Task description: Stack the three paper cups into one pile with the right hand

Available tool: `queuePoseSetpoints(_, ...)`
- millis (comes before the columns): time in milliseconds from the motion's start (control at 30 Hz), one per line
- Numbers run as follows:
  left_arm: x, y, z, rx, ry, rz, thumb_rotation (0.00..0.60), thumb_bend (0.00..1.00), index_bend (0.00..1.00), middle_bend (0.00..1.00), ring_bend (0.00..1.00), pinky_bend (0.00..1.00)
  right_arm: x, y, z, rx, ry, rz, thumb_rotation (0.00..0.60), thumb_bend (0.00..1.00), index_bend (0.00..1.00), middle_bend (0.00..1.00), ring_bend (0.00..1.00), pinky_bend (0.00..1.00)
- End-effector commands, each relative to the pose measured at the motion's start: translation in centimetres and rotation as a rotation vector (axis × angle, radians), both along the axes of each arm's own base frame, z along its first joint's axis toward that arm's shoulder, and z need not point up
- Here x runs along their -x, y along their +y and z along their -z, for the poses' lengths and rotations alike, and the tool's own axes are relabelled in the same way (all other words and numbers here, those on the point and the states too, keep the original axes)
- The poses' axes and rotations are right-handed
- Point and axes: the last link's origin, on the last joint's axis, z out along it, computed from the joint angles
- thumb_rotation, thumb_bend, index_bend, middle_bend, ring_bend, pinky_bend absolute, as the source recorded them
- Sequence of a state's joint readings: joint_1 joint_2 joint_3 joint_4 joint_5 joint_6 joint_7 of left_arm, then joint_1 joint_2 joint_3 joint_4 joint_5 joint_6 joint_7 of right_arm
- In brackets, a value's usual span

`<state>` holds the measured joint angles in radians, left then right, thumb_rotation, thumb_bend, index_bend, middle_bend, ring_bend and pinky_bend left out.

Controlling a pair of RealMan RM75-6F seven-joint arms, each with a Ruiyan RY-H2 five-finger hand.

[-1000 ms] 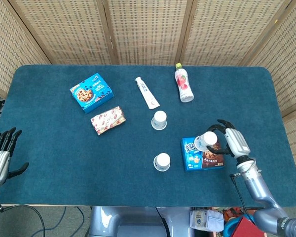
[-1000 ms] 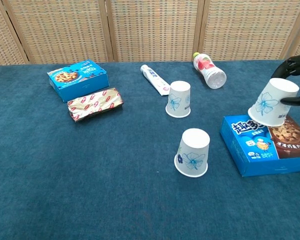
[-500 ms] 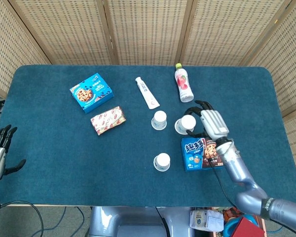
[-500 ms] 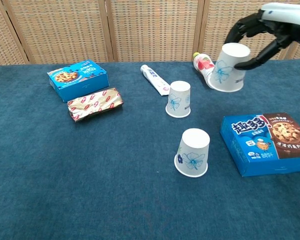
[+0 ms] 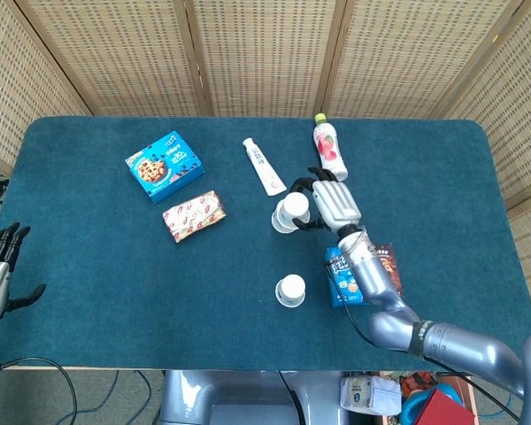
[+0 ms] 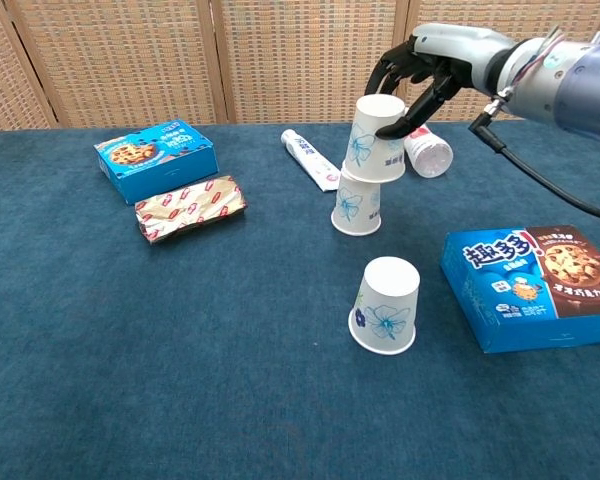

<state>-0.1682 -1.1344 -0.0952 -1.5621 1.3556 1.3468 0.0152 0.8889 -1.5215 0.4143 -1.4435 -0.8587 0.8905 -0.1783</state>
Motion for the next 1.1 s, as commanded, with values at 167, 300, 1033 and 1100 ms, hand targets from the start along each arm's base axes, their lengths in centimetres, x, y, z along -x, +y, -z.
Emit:
queuePoseSetpoints(167, 0.1, 0.3, 0.1, 0.002, 0.004, -0.014, 0.6, 0.25, 0.0, 0.0, 0.0, 0.0, -0.6, -1.3, 0.8, 0.006, -0.024, 0.057, 0.6, 0.41, 0.44, 0.48, 0.15, 0.15)
queuePoseSetpoints(300, 0.1, 0.5, 0.3, 0.004, 0.009, -0.017, 0.6, 0.25, 0.0, 0.0, 0.0, 0.0, -0.4, -1.7, 1.4, 0.005, -0.014, 0.082, 0.6, 0.41, 0.44, 0.48, 0.15, 0.15)
queuePoseSetpoints(1033, 0.1, 0.6, 0.4, 0.016, 0.013, -0.032, 0.6, 0.26, 0.0, 0.0, 0.0, 0.0, -0.2, -2.0, 2.3, -0.01, 0.025, 0.1, 0.6, 0.4, 0.43, 0.42, 0.15, 0.15)
queuePoseSetpoints(1100, 0.1, 0.6, 0.4, 0.014, 0.012, -0.032, 0.6, 0.26, 0.0, 0.0, 0.0, 0.0, -0.2, -1.8, 2.5, -0.03, 0.022, 0.094, 0.6, 0.31, 0.36, 0.34, 0.14, 0.15)
